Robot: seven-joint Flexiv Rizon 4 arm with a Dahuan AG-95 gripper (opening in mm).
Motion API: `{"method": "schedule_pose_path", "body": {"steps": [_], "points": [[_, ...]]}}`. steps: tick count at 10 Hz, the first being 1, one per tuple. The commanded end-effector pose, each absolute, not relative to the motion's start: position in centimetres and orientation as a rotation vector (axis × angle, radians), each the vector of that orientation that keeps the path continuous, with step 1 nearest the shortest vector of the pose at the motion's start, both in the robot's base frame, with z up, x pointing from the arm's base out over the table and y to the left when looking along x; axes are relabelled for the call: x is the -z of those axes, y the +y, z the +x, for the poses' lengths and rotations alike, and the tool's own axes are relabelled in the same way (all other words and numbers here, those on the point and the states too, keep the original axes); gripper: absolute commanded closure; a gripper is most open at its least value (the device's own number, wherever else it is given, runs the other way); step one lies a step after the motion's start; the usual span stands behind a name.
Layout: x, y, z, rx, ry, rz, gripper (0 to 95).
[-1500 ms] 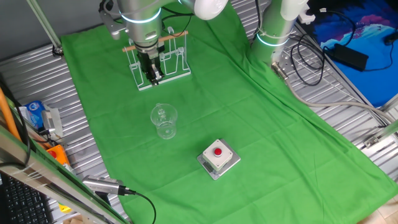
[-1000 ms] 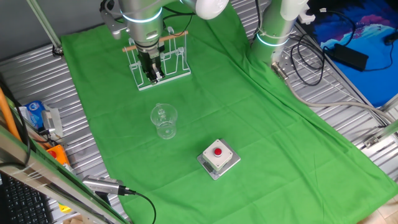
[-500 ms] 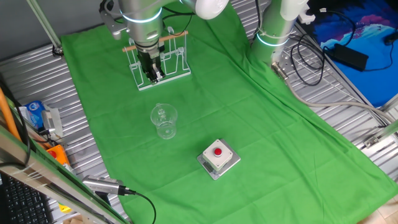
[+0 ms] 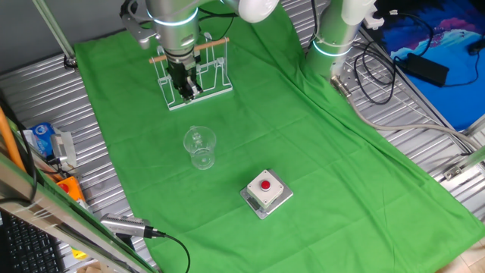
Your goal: Put the cup on the cup rack
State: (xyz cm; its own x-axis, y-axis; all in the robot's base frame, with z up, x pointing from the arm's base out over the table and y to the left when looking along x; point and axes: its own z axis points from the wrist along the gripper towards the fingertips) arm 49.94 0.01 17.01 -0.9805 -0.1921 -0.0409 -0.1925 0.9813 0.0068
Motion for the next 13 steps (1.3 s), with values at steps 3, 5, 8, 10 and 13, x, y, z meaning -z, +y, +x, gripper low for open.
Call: {"method": "schedule_pose_path", "body": {"steps": [3,5,8,10,13], "points": [[-17.0,0.0,50.0,-0.015,3.003,-0.778,95.0],[-17.0,0.0,50.0,-0.018,2.979,-0.864,95.0],[-17.0,0.0,50.0,-0.02,2.968,-0.932,95.0],[-17.0,0.0,50.0,-0.021,2.97,-0.96,95.0],[-17.0,0.0,50.0,-0.043,2.965,-1.026,95.0]]}}
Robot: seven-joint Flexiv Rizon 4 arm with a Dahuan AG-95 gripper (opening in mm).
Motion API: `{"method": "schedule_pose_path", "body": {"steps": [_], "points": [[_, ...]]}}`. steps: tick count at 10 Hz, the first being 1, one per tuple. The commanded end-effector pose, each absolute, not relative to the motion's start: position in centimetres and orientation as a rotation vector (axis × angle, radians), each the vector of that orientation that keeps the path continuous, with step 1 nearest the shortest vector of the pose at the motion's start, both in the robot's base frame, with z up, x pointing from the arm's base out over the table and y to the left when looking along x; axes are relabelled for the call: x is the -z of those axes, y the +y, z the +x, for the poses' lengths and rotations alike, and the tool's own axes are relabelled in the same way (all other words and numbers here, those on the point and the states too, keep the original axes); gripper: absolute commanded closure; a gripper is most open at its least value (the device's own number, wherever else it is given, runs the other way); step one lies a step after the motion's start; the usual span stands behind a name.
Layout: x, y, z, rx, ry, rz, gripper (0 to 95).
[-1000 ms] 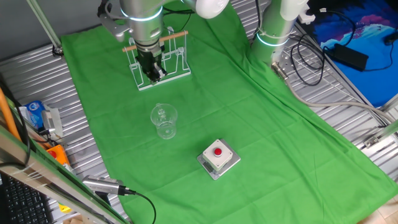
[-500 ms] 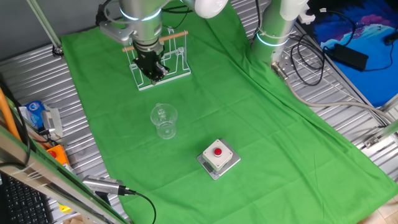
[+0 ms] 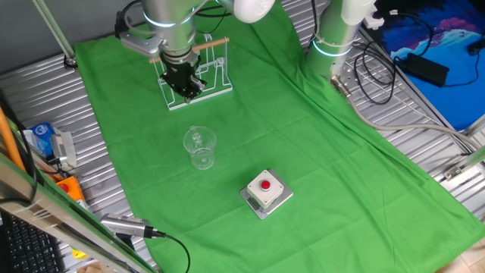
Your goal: Put the cup on the cup rack
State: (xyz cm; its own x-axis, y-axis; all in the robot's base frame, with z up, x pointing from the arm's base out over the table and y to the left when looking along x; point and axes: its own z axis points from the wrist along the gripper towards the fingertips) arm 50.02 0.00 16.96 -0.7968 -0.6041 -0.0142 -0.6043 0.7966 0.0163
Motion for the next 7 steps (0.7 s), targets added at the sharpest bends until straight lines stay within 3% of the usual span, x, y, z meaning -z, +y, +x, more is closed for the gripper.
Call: {"method": "schedule_pose_path", "body": {"steps": [1,7], "points": [[-17.0,0.0,50.0,-0.048,2.967,-1.037,95.0],[-17.53,0.41,50.0,-0.079,2.995,-1.109,95.0]]}}
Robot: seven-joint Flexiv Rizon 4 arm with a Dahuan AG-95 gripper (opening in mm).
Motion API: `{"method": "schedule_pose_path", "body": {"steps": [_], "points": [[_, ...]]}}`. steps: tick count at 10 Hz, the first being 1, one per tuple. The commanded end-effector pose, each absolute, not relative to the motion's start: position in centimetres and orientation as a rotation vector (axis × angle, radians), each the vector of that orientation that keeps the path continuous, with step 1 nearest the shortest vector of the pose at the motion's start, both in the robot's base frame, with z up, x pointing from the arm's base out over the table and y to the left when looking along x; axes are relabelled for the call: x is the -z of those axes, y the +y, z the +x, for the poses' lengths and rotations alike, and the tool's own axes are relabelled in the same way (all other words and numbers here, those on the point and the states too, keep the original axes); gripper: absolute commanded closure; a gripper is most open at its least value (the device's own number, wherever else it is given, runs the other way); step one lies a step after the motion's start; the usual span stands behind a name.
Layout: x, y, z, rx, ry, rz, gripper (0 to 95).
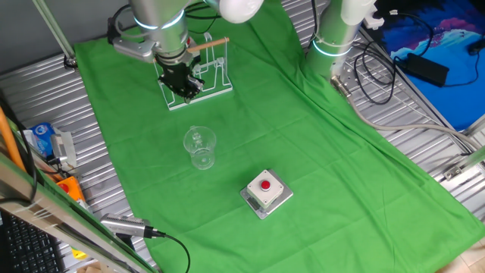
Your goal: Put the cup on the cup rack
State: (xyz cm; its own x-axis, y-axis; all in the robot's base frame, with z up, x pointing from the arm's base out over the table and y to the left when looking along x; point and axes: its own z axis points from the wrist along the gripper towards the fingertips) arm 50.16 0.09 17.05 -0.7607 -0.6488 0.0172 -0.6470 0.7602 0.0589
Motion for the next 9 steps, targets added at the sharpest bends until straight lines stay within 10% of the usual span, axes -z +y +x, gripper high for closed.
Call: {"method": "schedule_pose_path", "body": {"steps": [1,6,7,9], "points": [[-18.2,1.5,50.3,0.066,-2.888,1.065,95.0],[-18.8,7.1,52.1,0.03,-2.878,1.155,95.0],[-18.4,7.8,52.7,0.025,-2.878,1.182,76.0],[-18.1,8.6,54.5,-0.006,-2.836,1.317,76.0]]}}
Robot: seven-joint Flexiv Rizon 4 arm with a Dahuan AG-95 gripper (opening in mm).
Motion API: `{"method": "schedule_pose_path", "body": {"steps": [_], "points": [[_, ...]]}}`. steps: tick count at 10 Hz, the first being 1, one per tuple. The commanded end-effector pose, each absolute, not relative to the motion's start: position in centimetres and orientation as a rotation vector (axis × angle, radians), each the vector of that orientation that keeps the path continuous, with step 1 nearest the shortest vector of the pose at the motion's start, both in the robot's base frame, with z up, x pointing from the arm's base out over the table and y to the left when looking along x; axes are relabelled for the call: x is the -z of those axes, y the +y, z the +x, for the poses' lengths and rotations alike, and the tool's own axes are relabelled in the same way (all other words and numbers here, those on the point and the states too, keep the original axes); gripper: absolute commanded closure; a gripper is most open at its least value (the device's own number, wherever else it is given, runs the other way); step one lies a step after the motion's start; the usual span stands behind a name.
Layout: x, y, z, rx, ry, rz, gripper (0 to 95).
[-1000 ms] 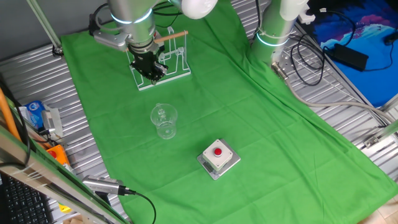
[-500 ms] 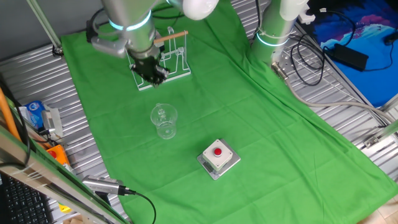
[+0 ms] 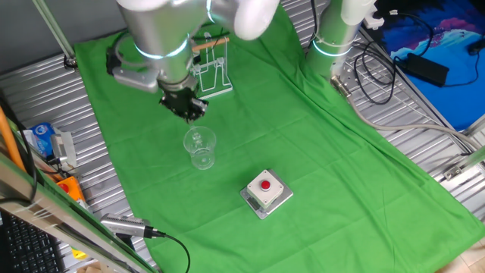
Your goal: Put the cup on the cup rack
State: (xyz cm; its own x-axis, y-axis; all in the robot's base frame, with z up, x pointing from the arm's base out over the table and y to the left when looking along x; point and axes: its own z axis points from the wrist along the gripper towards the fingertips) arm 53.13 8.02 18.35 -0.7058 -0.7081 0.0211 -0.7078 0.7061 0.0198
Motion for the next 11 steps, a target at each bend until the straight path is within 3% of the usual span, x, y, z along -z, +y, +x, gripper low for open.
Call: {"method": "schedule_pose_path", "body": {"steps": [1,5,11], "points": [[-17.6,8.8,55.5,-0.008,-2.814,1.39,57.0],[-15.6,10.2,58.4,-0.01,-2.771,1.532,57.0],[-13.4,11.8,58.8,0.004,-2.712,1.662,57.0]]}}
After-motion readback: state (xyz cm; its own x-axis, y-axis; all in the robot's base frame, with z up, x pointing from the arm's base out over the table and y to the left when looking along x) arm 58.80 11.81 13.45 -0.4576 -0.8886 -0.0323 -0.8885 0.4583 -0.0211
